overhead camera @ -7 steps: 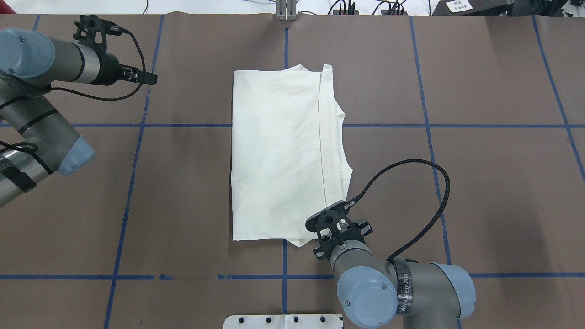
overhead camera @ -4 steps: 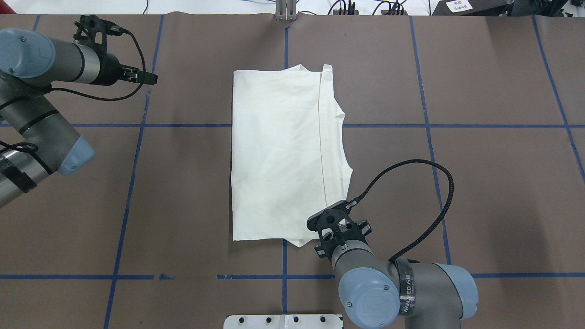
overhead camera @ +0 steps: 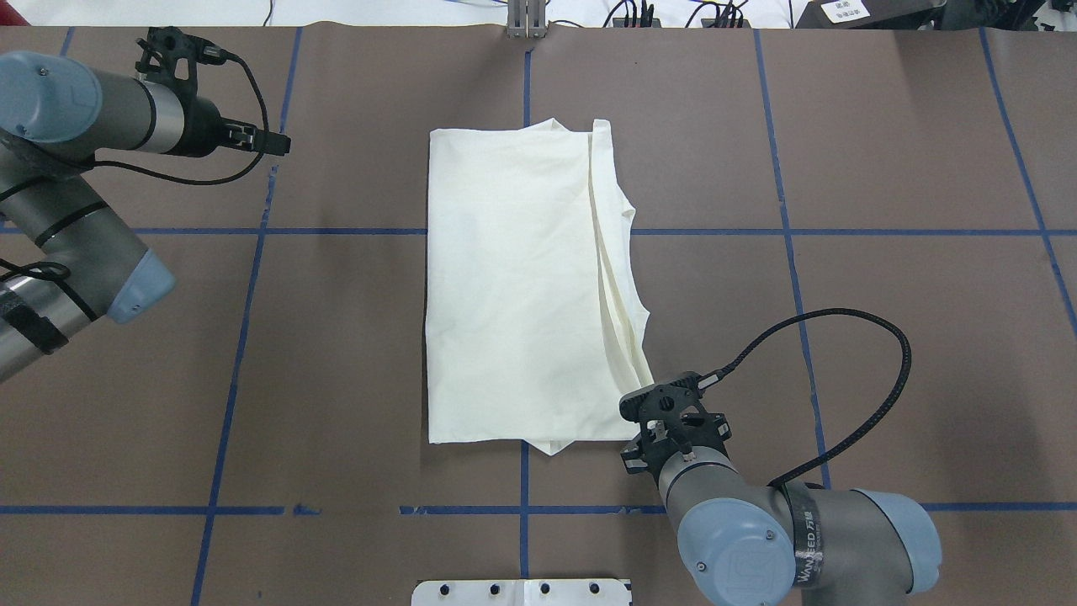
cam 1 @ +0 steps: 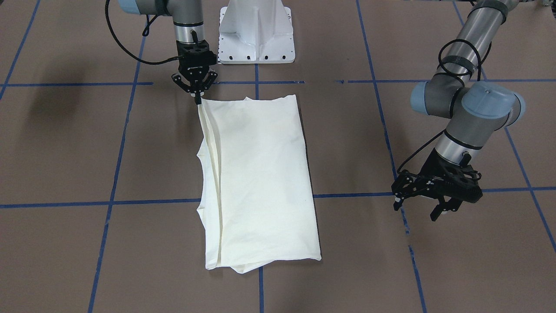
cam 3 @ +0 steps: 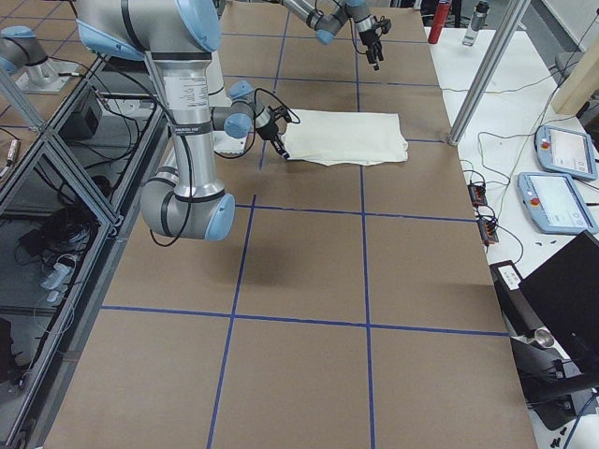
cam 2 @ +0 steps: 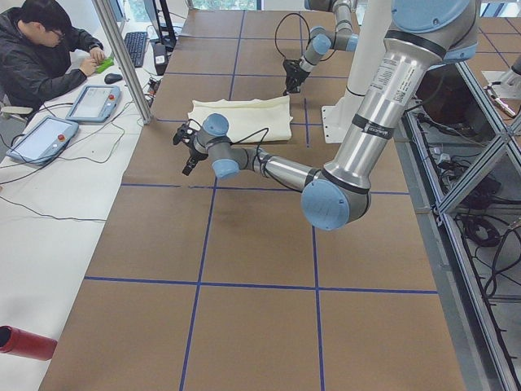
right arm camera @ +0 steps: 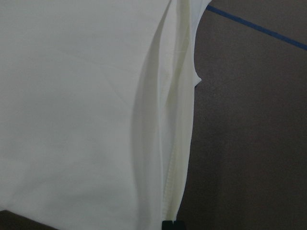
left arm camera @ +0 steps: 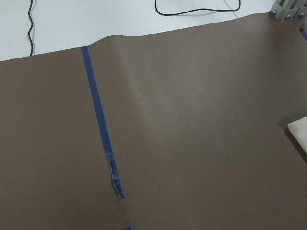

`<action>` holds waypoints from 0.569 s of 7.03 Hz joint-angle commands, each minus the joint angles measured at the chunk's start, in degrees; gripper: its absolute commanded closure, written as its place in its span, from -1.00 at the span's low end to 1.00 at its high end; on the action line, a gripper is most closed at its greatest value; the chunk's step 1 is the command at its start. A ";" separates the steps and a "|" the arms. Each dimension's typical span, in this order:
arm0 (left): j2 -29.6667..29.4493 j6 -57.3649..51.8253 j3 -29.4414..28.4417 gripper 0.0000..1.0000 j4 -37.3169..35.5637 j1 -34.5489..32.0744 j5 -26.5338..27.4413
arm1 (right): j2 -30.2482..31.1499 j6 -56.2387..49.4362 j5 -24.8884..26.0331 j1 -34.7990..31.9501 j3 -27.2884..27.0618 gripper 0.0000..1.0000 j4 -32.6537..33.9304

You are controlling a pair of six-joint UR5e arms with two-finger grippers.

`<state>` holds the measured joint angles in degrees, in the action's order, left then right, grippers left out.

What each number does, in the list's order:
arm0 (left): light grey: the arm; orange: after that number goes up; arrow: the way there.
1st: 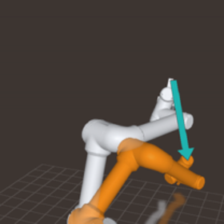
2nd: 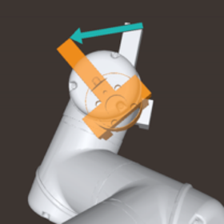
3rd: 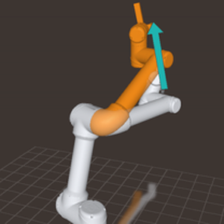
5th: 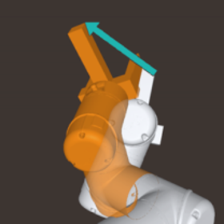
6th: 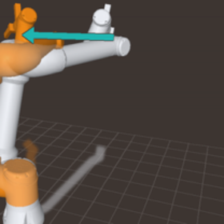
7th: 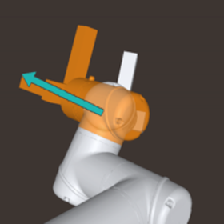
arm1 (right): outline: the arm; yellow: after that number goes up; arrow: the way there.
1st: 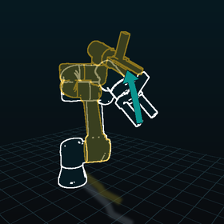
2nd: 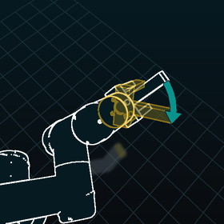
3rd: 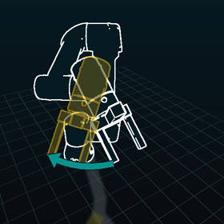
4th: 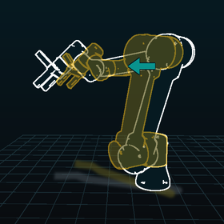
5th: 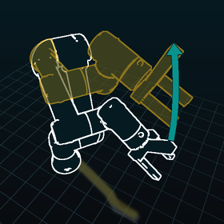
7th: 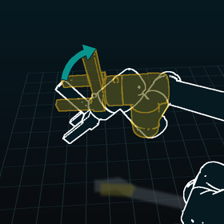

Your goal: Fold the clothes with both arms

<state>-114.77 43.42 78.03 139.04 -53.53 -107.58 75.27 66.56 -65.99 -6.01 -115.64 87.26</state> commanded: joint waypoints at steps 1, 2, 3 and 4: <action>-0.01 0.08 0.01 -1.00 0.00 0.09 0.00 | 1.28 3.40 0.07 0.65 -0.11 1.00 0.01; 0.08 0.08 0.10 -1.00 0.00 0.09 0.00 | 1.28 3.66 0.42 0.65 -0.20 -0.80 -0.16; -0.01 0.08 0.10 -1.00 0.00 0.09 0.00 | 1.28 3.84 0.25 0.56 -1.24 -1.00 -0.16; -0.01 0.08 0.19 -1.00 0.00 0.09 -0.09 | 1.02 3.67 -0.10 0.56 -2.21 -1.00 -0.16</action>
<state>-114.76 43.50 78.15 139.04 -53.44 -107.60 76.46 70.23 -65.80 -5.43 -116.78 87.12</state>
